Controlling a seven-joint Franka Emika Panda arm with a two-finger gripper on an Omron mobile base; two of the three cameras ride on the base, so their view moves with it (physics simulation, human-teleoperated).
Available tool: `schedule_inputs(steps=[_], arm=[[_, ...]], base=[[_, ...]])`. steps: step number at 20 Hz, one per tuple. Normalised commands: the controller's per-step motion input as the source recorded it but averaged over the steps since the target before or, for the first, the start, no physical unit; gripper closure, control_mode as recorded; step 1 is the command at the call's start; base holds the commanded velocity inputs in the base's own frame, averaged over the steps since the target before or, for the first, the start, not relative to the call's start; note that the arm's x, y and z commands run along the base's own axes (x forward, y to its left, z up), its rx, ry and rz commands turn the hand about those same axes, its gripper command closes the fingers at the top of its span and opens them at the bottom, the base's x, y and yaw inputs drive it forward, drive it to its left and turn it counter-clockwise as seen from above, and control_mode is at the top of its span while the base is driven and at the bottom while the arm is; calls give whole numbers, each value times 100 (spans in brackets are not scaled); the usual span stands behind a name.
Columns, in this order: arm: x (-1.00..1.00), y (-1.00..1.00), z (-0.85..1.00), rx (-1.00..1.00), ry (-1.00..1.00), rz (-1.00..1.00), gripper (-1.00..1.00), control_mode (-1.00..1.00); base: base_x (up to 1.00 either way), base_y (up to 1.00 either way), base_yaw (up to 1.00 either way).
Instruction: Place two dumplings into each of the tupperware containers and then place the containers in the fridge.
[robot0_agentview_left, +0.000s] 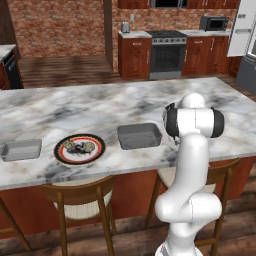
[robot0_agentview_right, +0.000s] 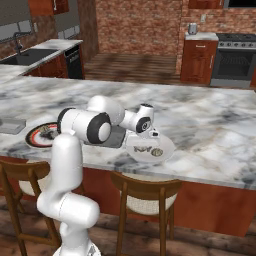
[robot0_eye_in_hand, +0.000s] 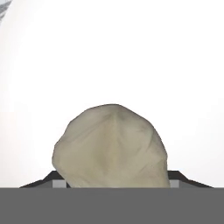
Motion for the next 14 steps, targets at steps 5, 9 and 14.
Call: schedule_inputs(steps=[5, 9, 14], arm=[[-5, 4, 38, 3, -5, 0, 100, -100], [-7, 34, 60, 4, -6, 0, 100, -100], [-8, 65, 65, 0, -1, 0, 100, -100]], base=[[0, 0, 0], [0, 0, 0], [0, 0, 0]])
